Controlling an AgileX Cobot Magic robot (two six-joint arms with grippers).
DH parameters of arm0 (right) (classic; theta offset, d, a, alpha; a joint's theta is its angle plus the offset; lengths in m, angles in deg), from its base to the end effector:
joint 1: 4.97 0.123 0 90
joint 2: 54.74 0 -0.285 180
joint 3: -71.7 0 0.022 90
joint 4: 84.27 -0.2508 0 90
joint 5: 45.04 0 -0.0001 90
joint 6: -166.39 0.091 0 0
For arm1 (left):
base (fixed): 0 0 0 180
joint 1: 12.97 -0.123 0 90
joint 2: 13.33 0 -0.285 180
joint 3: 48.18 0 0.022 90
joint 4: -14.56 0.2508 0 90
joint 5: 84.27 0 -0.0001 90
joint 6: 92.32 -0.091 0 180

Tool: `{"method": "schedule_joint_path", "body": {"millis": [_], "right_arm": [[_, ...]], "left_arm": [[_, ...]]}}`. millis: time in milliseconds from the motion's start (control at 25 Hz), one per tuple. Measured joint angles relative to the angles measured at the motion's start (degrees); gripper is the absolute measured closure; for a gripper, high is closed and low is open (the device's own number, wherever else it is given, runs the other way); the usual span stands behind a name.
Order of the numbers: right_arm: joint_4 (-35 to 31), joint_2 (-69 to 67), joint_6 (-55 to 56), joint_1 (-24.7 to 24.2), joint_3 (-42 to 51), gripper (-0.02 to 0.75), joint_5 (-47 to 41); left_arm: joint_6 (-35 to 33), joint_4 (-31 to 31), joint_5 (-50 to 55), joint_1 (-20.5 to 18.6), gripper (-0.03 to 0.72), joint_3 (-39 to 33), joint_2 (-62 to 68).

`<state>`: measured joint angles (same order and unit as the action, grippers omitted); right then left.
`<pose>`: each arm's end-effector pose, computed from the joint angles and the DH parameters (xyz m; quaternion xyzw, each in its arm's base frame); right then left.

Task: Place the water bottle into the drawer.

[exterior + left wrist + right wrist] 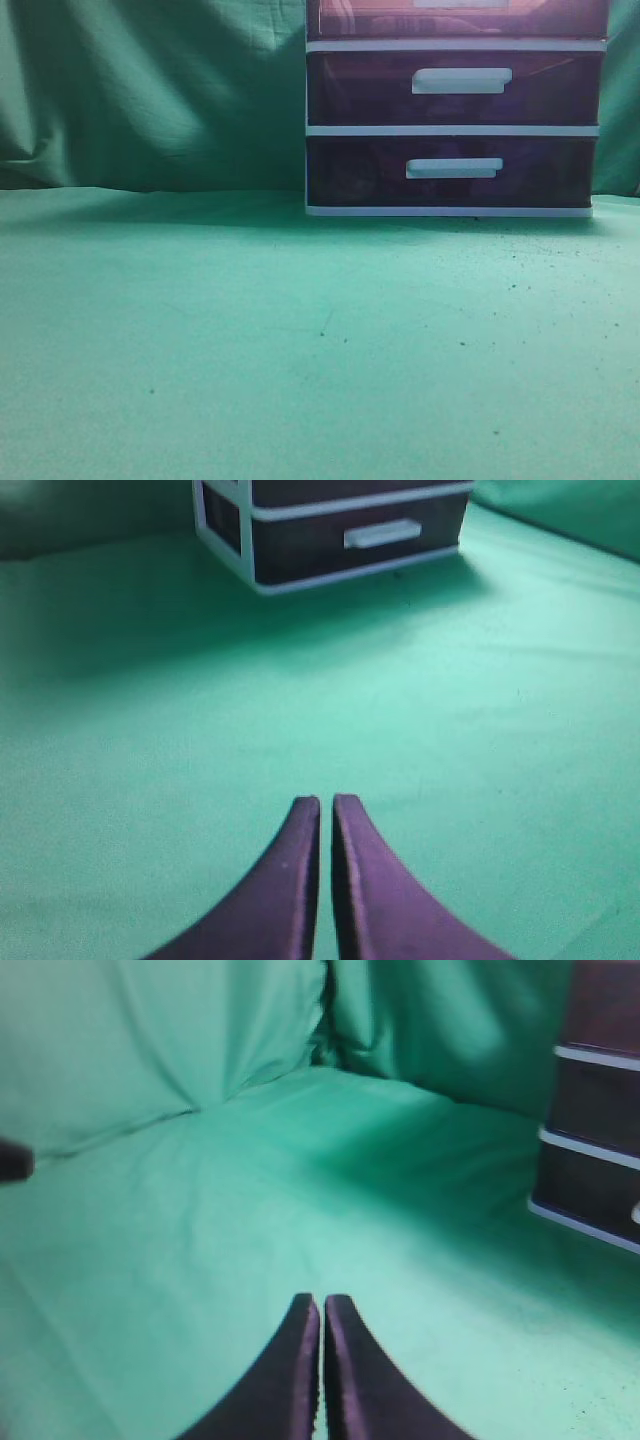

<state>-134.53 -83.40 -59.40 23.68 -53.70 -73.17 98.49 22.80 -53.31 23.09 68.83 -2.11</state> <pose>0.0537 0.0670 0.2931 -0.2959 0.7144 0.2962 0.5607 0.0391 -0.0202 0.2444 0.1990 0.7673 -0.1797 0.5826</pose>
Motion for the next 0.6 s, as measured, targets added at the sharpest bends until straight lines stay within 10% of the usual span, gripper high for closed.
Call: {"method": "schedule_joint_path", "body": {"millis": [600], "right_arm": [[-4.8,0.4,-2.4,0.0,2.9,0.738,8.9]], "left_arm": [[0.0,0.3,0.3,0.0,0.688,-1.8,0.0]]}}
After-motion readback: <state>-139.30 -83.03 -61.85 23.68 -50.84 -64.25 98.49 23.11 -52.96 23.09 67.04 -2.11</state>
